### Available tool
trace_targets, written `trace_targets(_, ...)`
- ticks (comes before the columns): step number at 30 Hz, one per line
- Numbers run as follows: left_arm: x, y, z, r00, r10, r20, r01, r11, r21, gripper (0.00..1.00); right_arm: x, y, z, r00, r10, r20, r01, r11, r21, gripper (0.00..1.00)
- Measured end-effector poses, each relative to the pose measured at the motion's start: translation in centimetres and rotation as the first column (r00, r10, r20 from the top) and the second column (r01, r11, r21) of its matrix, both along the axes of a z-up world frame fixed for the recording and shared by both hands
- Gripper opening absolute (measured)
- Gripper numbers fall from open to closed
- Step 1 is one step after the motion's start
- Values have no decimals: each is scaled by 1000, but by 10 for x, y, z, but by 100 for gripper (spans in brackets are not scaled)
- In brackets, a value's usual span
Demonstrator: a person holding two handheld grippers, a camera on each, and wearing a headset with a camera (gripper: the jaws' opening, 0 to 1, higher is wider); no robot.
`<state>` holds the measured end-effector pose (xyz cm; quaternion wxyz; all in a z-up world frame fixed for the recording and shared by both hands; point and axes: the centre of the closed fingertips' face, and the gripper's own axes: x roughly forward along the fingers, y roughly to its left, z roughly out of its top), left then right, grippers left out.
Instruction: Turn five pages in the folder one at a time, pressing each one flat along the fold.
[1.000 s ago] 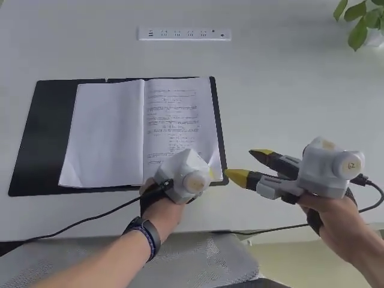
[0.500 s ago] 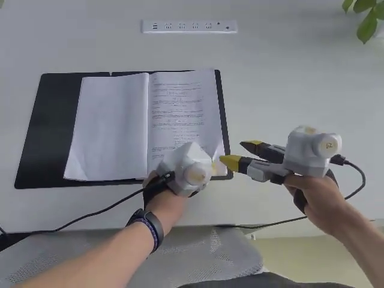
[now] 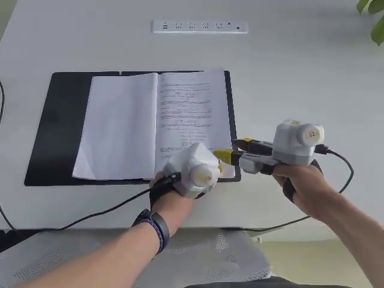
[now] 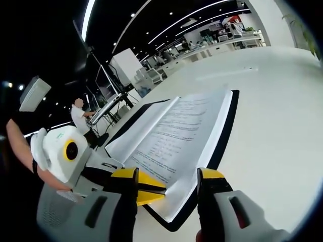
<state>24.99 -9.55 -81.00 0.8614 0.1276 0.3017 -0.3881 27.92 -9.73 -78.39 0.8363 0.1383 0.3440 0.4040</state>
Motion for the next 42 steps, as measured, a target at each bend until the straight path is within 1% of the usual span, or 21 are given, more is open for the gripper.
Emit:
trace_targets(5, 0, 0, 0, 1000, 6, -2, -6, 1000, -8, 2, 4, 2, -3, 1000, -3, -17, 4, 1000, 18, 41)
trace_targets(7, 1, 0, 0, 1000, 9, -5, -9, 1000, -10, 2, 6, 1, -5, 1000, -14, -26, 14, 1000, 24, 37)
trace_targets(9, 0, 0, 0, 1000, 12, -8, -12, 1000, -15, 2, 8, 0, -3, 998, -42, -41, 44, 998, 49, 32)
trace_targets(10, 1, 0, -1, 1000, 13, -10, -14, 1000, -17, 2, 10, 0, 1, 997, -65, -52, 70, 994, 87, 27)
trace_targets(11, 1, 0, -1, 1000, 15, -13, -15, 1000, -19, 2, 11, -3, 1, 996, -74, -55, 79, 992, 94, 24)
trace_targets(13, 1, 0, -1, 1000, 17, -16, -18, 1000, -20, 2, 11, -4, 0, 995, -79, -55, 84, 992, 91, 20)
trace_targets(16, 1, 0, -1, 999, 27, -21, -27, 999, -28, 2, 10, -5, -2, 994, -83, -66, 89, 992, 93, 18)
trace_targets(20, 1, 0, -1, 999, 26, -24, -27, 999, -29, 2, 7, -3, -4, 994, -81, -72, 87, 992, 91, 13)
trace_targets(22, 1, 0, -1, 999, 26, -26, -27, 999, -28, 2, 6, -2, -6, 994, -78, -75, 84, 993, 82, 9)
trace_targets(27, 2, 0, -1, 999, 31, -42, -33, 999, -40, 2, -1, 2, -14, 994, -70, -87, 75, 996, 51, 0)
trace_targets(29, 2, 0, -1, 999, 26, -44, -28, 999, -38, 3, 0, 1, -13, 990, -94, -103, 101, 992, 70, 0)
trace_targets(31, 2, 0, -1, 999, 28, -45, -30, 999, -39, 3, 1, 0, -14, 990, -102, -101, 109, 992, 67, 0)
trace_targets(32, 2, 0, -1, 999, 27, -43, -29, 999, -37, 3, 1, 0, -15, 989, -107, -100, 113, 992, 61, 0)
trace_targets(33, 1, -1, 0, 999, 22, -31, -23, 999, -22, 3, 1, -1, -15, 989, -111, -100, 117, 991, 60, 0)
trace_targets(34, 1, -2, 0, 999, 22, -25, -22, 1000, -12, 3, 1, -1, -14, 988, -112, -103, 119, 991, 64, 0)
trace_targets(35, 1, -2, 0, 999, 26, -30, -26, 1000, -11, 3, 1, -1, -15, 988, -113, -104, 120, 991, 64, 0)
trace_targets(36, 1, -1, 0, 999, 28, -34, -28, 1000, -14, 4, 1, -3, -16, 988, -118, -104, 124, 991, 51, 0)
trace_targets(39, 3, 0, 0, 998, 34, -61, -35, 999, -29, 4, 1, -4, -16, 986, -122, -111, 129, 990, 57, 0)
trace_targets(40, 2, 0, 0, 993, 58, -99, -63, 997, -48, 4, 0, -4, -16, 986, -124, -114, 131, 990, 55, 0)
trace_targets(41, 3, -1, 1, 991, 61, -122, -69, 996, -57, 5, 0, -5, -16, 985, -125, -115, 132, 990, 54, 0)
trace_targets(42, 4, -1, 2, 990, 61, -127, -69, 996, -58, 6, 1, -5, -16, 985, -127, -116, 134, 989, 55, 0)
